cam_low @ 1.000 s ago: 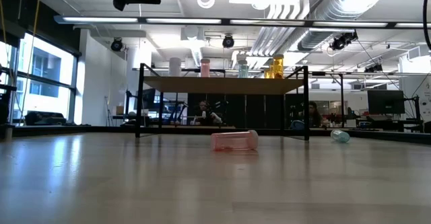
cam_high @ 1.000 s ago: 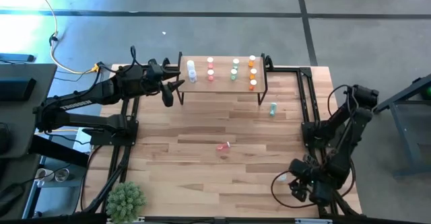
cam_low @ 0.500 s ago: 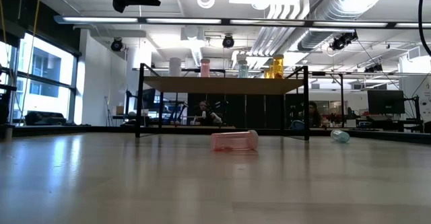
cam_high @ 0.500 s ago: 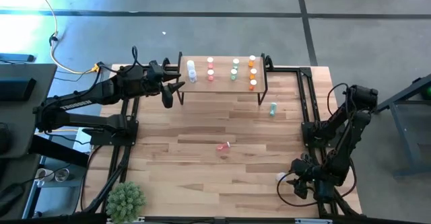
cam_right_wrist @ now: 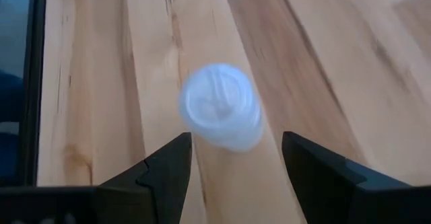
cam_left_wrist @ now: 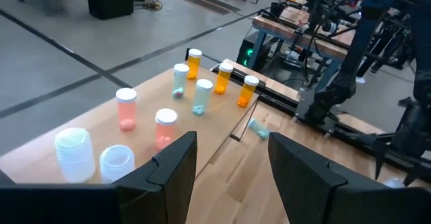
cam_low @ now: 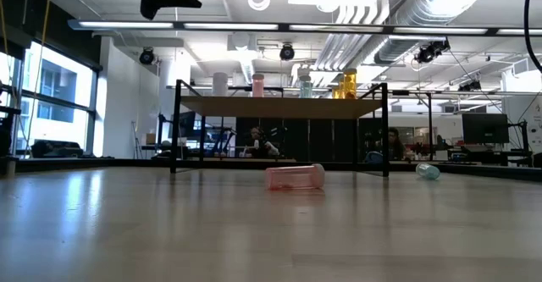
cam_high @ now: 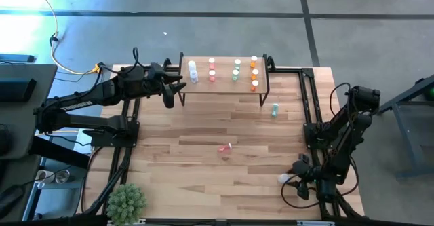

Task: Pick and place medicine bottles onto shelf by color
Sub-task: Put the white pill bottle on the shelf aligned with the other white pill bottles

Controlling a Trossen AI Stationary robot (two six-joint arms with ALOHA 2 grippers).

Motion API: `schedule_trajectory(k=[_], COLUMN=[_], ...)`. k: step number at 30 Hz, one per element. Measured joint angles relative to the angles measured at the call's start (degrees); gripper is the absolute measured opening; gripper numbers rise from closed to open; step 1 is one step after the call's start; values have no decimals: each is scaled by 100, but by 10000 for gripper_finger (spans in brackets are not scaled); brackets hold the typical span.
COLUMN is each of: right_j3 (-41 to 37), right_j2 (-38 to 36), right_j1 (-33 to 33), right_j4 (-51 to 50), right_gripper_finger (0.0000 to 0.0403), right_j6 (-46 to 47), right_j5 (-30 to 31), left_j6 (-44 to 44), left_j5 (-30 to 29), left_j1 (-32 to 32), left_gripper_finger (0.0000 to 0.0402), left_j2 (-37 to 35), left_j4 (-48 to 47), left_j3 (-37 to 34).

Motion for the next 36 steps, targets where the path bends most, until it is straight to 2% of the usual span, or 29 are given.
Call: schedule_trajectory(k=[11,19,29,32,36], right_j3=[0,0,0,0,0], right_j2=[2,119,706,783,789], right_j1=[-25,-316,-358,-358,-358], right_j4=[32,410,928,997,1014], right_gripper_finger=[222,222,221,205,158], right_j6=[-747,-1274,-1236,-1231,-1121], right_j5=[501,512,250,249,276], left_j6=[-247,-333,-333,-335,-335], left_j5=[-4,-20,-17,-17,-17], left_j1=[0,2,2,2,2], left_gripper_finger=[172,172,172,172,172], left_j2=[2,2,2,1,2], left_j4=[0,0,2,2,2], left_j3=[2,2,2,2,1])
